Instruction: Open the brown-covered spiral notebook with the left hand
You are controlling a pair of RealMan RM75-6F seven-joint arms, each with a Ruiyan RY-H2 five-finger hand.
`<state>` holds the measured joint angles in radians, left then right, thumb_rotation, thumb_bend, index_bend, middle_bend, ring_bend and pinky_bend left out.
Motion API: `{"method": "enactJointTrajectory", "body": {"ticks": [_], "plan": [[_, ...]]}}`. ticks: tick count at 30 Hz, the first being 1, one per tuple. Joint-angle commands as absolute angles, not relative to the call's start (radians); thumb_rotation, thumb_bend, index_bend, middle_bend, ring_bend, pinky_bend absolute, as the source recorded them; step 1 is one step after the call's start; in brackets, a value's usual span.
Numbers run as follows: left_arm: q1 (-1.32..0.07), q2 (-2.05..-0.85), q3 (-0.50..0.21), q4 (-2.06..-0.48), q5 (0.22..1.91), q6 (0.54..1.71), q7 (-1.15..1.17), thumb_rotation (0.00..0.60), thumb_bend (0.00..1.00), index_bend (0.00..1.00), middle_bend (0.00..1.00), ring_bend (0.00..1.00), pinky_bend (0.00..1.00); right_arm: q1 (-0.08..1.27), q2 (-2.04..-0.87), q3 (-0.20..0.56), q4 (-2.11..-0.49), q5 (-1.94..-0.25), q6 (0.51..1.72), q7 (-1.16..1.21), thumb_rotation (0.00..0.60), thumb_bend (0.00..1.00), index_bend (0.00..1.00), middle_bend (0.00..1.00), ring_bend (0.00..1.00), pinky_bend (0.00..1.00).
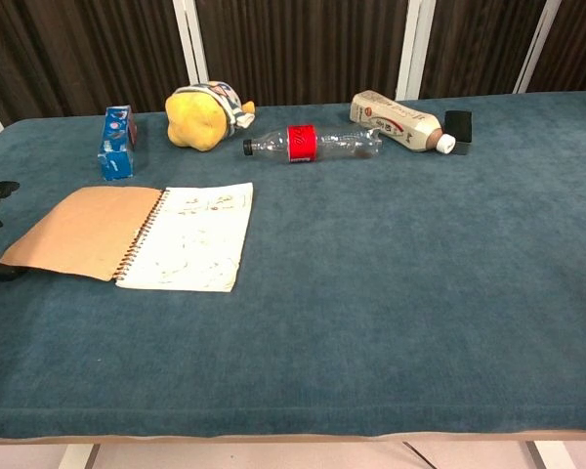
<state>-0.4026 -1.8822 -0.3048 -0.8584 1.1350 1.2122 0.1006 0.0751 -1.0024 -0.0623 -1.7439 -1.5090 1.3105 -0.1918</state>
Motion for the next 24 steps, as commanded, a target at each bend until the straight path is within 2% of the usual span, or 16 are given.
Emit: {"method": "enactJointTrajectory", "body": {"ticks": [1,4,9,12,14,18,21,24], "plan": [[-0.393,-1.815,-0.280,-0.920,1.161,1.226,0.160,0.600,0.29,0.00,0.00,0.16,0.31,0.074,-1.003,-0.062,-1.743,-1.512,1.315,-0.188,0.600,0.05,0.00,0.00,0.00,0.18],[-0.380,-1.740,-0.258,-0.986,1.210,1.264,0.165,0.600,0.29,0.00,0.00,0.12,0.31,0.073,-1.006,-0.060,-1.738,-1.518,1.323,-0.183,0.600,0.05,0.00,0.00,0.00,0.18],[-0.323,-1.508,-0.195,-1.229,1.335,1.347,0.136,0.600,0.28,0.00,0.00,0.01,0.31,0.067,-1.017,-0.052,-1.725,-1.529,1.352,-0.169,0.600,0.05,0.00,0.00,0.00,0.18],[-0.242,-1.348,-0.143,-1.446,1.411,1.461,0.172,0.600,0.28,0.00,0.00,0.00,0.28,0.055,-1.030,-0.042,-1.714,-1.539,1.390,-0.159,0.600,0.05,0.00,0.00,0.00,0.18],[-0.197,-1.292,-0.114,-1.518,1.476,1.544,0.151,0.600,0.28,0.00,0.00,0.00,0.25,0.048,-1.041,-0.034,-1.707,-1.540,1.414,-0.153,0.600,0.05,0.00,0.00,0.00,0.18],[-0.105,-1.243,-0.041,-1.519,1.609,1.707,0.093,0.600,0.29,0.00,0.00,0.00,0.22,0.032,-1.068,-0.013,-1.693,-1.533,1.463,-0.149,0.600,0.05,0.00,0.00,0.00,0.18],[-0.089,-1.221,-0.009,-1.517,1.658,1.724,0.050,0.600,0.29,0.00,0.00,0.00,0.20,0.025,-1.076,-0.003,-1.690,-1.525,1.482,-0.150,0.600,0.05,0.00,0.00,0.00,0.18],[-0.096,-1.209,0.006,-1.518,1.663,1.685,0.048,0.600,0.28,0.00,0.00,0.00,0.20,0.018,-1.081,0.000,-1.688,-1.526,1.497,-0.144,0.600,0.05,0.00,0.00,0.00,0.18]]}}
